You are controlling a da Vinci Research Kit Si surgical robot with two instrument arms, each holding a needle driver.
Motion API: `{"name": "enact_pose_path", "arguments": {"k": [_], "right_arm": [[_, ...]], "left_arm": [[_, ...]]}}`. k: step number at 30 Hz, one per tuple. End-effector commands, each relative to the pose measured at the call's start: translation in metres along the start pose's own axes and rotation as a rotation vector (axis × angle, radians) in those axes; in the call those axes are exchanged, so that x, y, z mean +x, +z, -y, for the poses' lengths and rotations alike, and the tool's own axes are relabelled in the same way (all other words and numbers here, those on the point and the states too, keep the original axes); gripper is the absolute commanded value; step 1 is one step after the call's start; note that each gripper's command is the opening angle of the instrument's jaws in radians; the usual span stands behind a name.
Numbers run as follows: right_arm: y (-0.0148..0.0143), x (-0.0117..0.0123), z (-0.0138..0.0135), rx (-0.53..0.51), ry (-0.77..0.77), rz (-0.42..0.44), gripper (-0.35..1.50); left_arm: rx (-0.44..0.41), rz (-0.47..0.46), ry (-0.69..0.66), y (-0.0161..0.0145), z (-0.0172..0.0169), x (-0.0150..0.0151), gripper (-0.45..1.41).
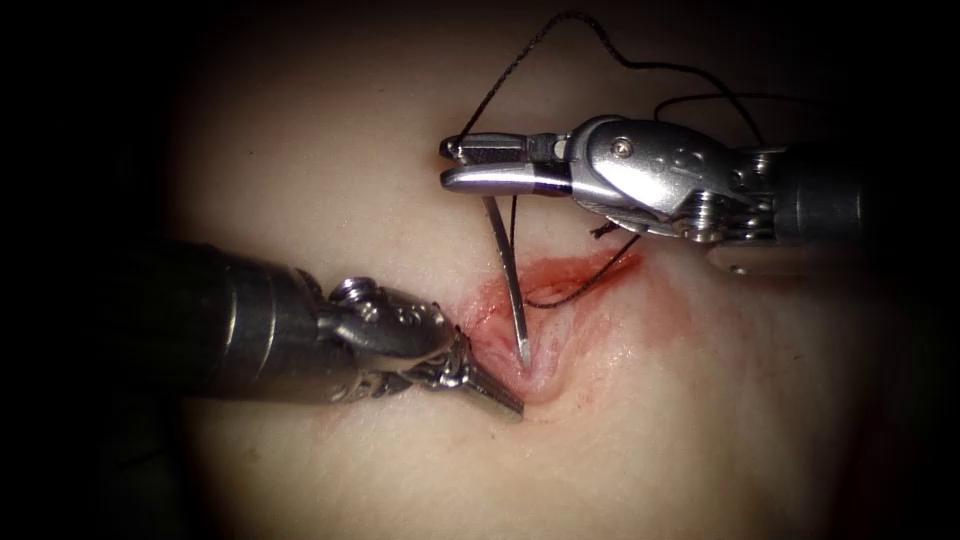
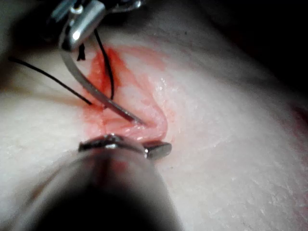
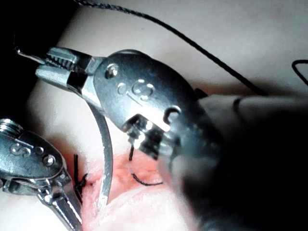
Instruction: Wound Closure
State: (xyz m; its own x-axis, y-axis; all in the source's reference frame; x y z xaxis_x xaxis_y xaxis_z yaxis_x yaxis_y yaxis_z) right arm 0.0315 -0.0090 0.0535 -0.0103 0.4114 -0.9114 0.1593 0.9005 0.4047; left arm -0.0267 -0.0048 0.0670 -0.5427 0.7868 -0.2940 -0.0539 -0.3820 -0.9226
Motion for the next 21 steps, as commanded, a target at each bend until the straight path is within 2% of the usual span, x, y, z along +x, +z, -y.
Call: {"name": "enact_pose_path", "arguments": {"k": [1,13,21], "right_arm": [[0.0006,-0.0004,-0.0006,0.006,0.004,-0.004,-0.35],[0.0002,-0.0026,-0.0004,-0.004,0.055,-0.015,-0.35],[-0.0001,-0.0035,-0.0006,-0.031,0.202,-0.018,-0.35]], "left_arm": [[0.000,-0.001,0.000,0.0006,0.0004,0.0000,-0.33],[0.007,0.004,0.000,0.0005,0.0005,0.0000,-0.33],[0.007,0.004,0.000,0.0005,0.0005,-0.0001,-0.33]]}}
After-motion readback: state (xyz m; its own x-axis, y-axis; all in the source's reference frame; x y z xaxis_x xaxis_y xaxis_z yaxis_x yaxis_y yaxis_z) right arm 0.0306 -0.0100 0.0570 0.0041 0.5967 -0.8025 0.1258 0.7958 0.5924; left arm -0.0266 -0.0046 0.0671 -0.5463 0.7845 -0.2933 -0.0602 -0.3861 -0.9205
